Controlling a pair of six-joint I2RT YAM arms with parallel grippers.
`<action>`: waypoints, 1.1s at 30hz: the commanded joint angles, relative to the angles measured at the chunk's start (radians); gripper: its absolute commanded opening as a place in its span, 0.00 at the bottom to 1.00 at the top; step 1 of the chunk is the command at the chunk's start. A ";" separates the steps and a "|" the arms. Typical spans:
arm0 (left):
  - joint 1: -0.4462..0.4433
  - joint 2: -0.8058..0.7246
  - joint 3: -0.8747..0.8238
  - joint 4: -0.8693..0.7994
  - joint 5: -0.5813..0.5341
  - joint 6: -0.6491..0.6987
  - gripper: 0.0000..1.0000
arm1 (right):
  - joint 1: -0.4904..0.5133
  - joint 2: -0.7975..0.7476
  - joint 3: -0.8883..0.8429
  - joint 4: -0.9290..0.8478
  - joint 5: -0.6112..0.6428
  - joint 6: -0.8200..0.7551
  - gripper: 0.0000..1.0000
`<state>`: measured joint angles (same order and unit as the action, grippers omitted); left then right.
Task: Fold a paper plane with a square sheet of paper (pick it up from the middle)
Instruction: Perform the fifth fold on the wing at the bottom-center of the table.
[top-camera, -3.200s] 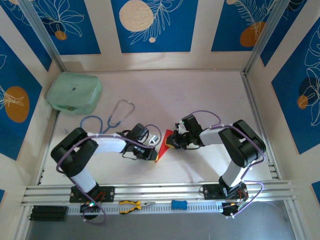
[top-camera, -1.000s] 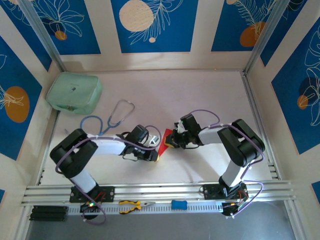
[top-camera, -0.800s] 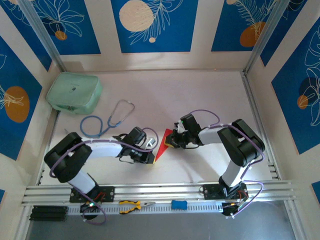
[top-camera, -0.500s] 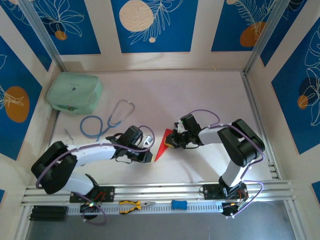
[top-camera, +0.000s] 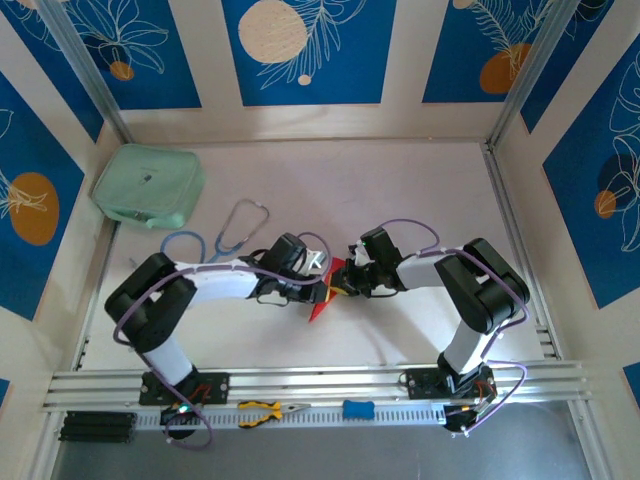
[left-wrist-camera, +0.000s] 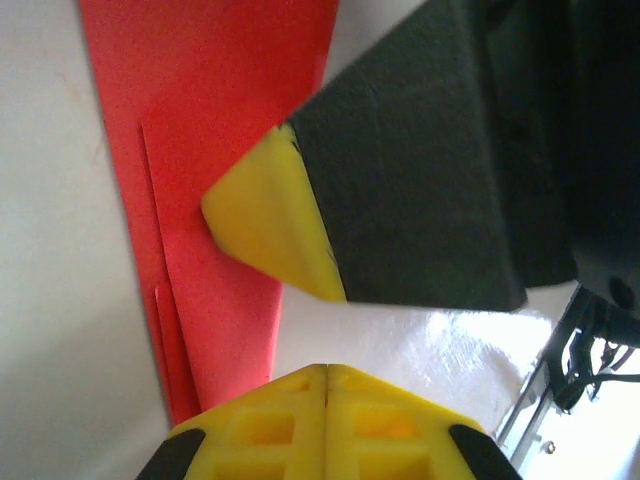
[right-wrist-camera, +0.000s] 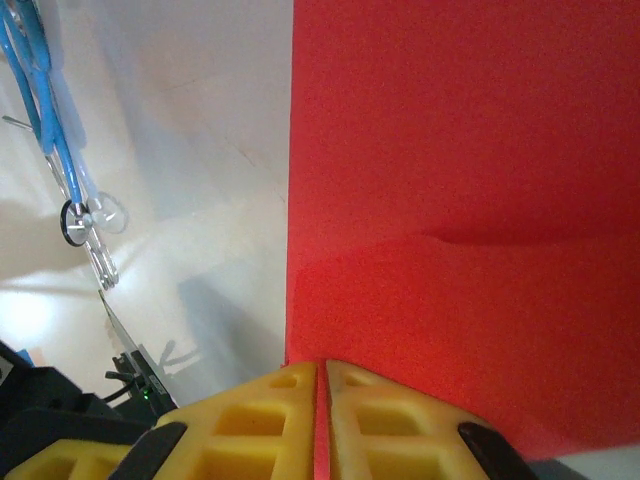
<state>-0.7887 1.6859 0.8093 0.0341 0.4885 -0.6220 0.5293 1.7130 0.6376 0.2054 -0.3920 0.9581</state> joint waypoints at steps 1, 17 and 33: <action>-0.003 0.048 0.042 0.030 -0.002 0.014 0.01 | 0.005 0.044 -0.035 -0.106 0.095 0.022 0.13; -0.003 0.165 -0.054 -0.106 -0.044 0.088 0.00 | -0.076 -0.173 -0.012 -0.208 0.094 -0.049 0.16; 0.002 0.193 -0.029 -0.088 0.065 0.127 0.00 | 0.032 -0.313 -0.068 -0.172 0.116 -0.147 0.14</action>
<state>-0.7830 1.8122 0.8173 0.0971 0.5804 -0.5205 0.5278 1.3655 0.5709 -0.0029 -0.2905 0.8265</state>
